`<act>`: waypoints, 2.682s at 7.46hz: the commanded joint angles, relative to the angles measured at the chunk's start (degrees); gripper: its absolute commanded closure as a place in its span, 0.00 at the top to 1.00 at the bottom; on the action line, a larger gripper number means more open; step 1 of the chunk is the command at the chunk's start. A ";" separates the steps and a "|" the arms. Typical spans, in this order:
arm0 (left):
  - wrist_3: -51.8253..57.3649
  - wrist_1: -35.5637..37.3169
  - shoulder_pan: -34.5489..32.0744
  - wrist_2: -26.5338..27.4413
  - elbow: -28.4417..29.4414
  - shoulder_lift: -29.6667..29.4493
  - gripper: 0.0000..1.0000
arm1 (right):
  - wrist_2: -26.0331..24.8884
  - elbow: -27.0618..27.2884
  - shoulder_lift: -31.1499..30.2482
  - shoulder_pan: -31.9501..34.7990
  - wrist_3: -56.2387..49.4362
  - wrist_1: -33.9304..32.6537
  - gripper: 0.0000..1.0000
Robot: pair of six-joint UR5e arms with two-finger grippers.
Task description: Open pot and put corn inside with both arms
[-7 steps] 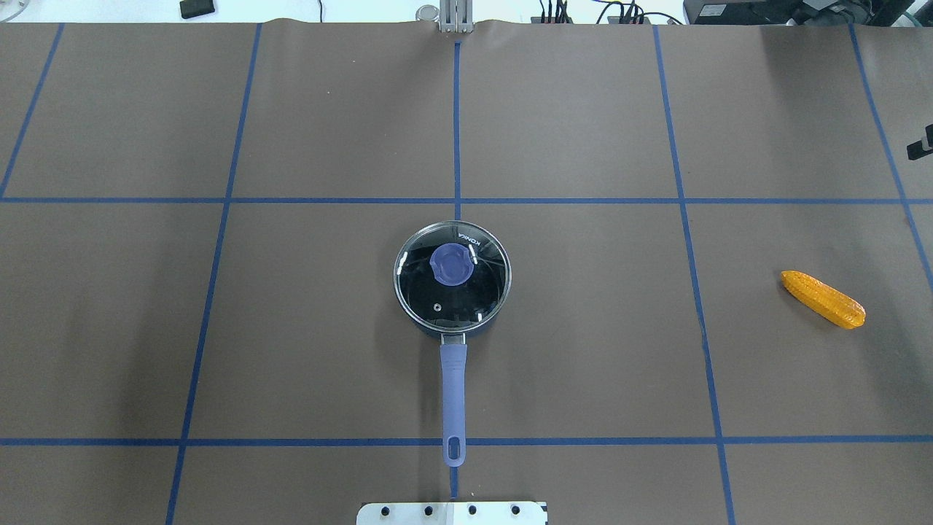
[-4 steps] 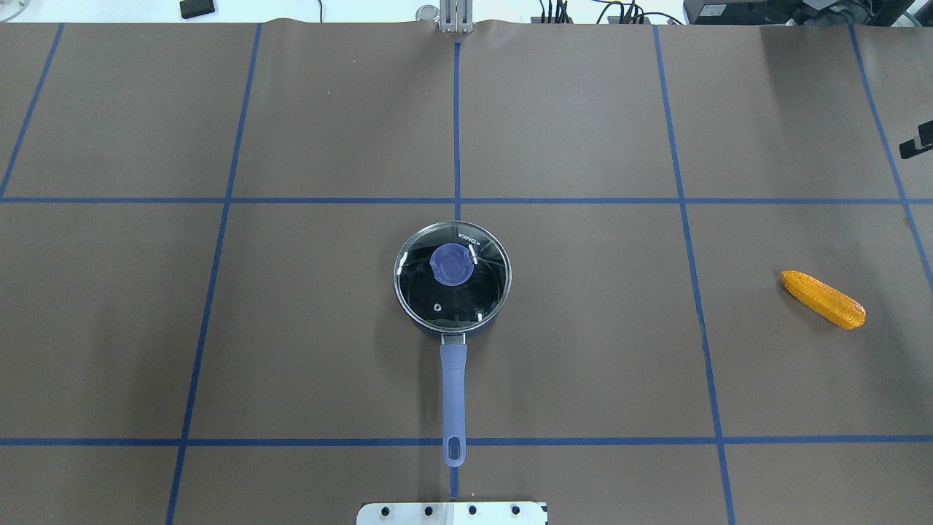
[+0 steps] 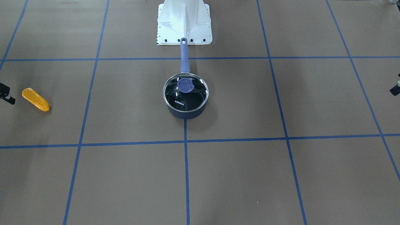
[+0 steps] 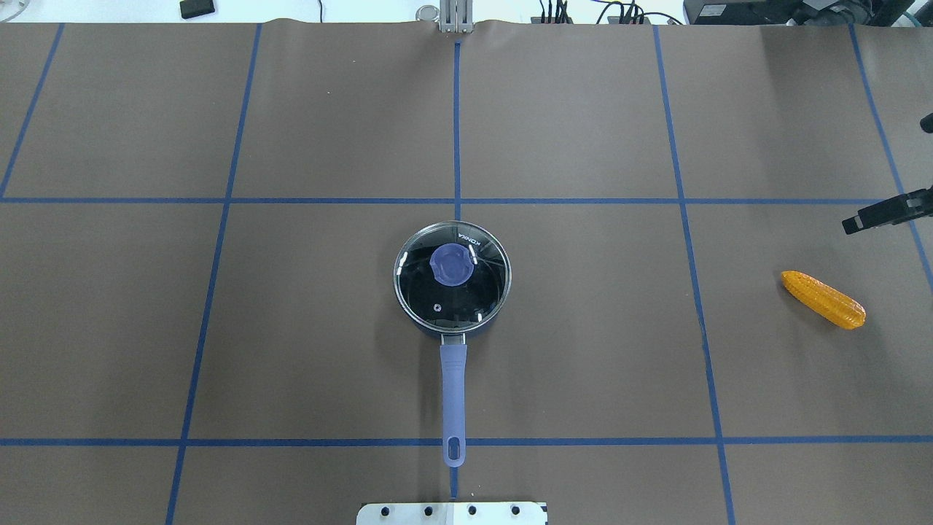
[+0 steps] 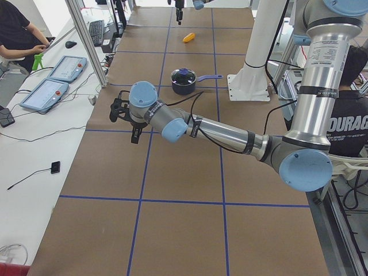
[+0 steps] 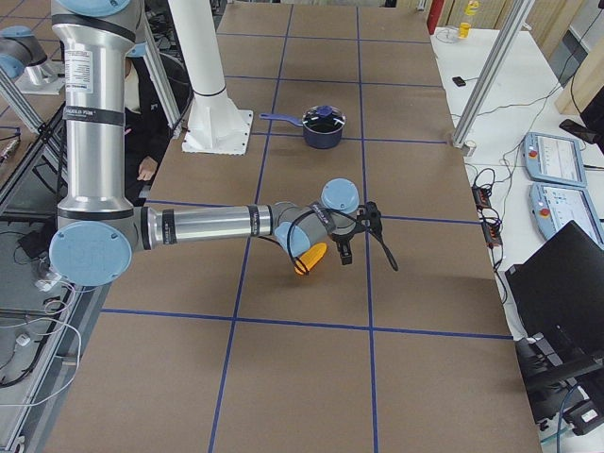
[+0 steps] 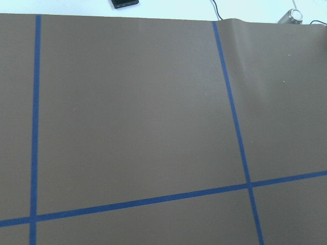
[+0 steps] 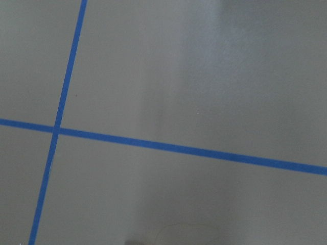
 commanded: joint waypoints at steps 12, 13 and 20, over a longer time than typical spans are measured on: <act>-31.19 37.03 37.35 29.34 -15.07 -28.78 0.97 | -8.44 3.62 1.26 -9.16 -21.66 -13.07 1.00; -31.28 37.03 37.44 29.35 -14.88 -28.88 0.97 | -10.10 3.45 1.26 -10.28 -22.12 -13.17 1.00; -33.83 36.33 37.89 29.26 -5.75 -37.40 0.97 | -13.90 2.31 1.18 -13.81 -22.30 -12.91 0.99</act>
